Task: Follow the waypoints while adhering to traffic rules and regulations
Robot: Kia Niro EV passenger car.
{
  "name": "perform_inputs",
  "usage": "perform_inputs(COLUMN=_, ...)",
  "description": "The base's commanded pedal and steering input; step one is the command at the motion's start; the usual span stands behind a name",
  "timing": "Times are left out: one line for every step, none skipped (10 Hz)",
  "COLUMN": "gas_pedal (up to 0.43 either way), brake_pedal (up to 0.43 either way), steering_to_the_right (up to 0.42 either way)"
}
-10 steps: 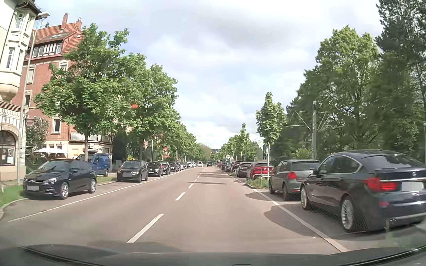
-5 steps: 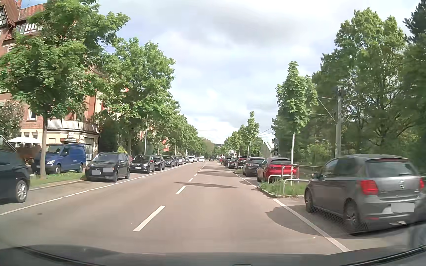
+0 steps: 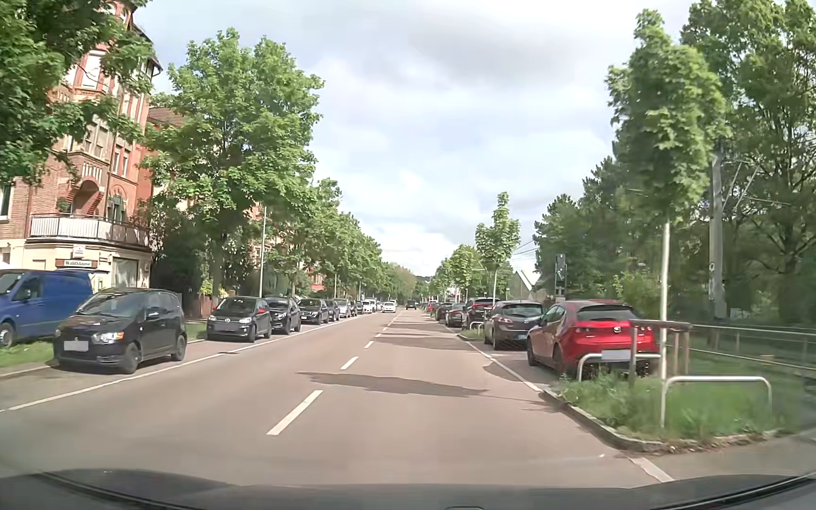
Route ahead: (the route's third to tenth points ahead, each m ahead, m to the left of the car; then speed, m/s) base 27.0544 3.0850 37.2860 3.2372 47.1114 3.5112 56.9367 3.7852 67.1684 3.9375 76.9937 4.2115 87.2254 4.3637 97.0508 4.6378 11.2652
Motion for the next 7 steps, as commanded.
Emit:
perform_inputs(gas_pedal=0.047, brake_pedal=0.000, steering_to_the_right=-0.008)
perform_inputs(gas_pedal=0.039, brake_pedal=0.000, steering_to_the_right=-0.004)
perform_inputs(gas_pedal=0.039, brake_pedal=0.000, steering_to_the_right=-0.004)
perform_inputs(gas_pedal=0.039, brake_pedal=0.000, steering_to_the_right=-0.004)
perform_inputs(gas_pedal=0.039, brake_pedal=0.000, steering_to_the_right=-0.004)
perform_inputs(gas_pedal=0.028, brake_pedal=0.000, steering_to_the_right=-0.003)
perform_inputs(gas_pedal=0.028, brake_pedal=0.000, steering_to_the_right=-0.003)
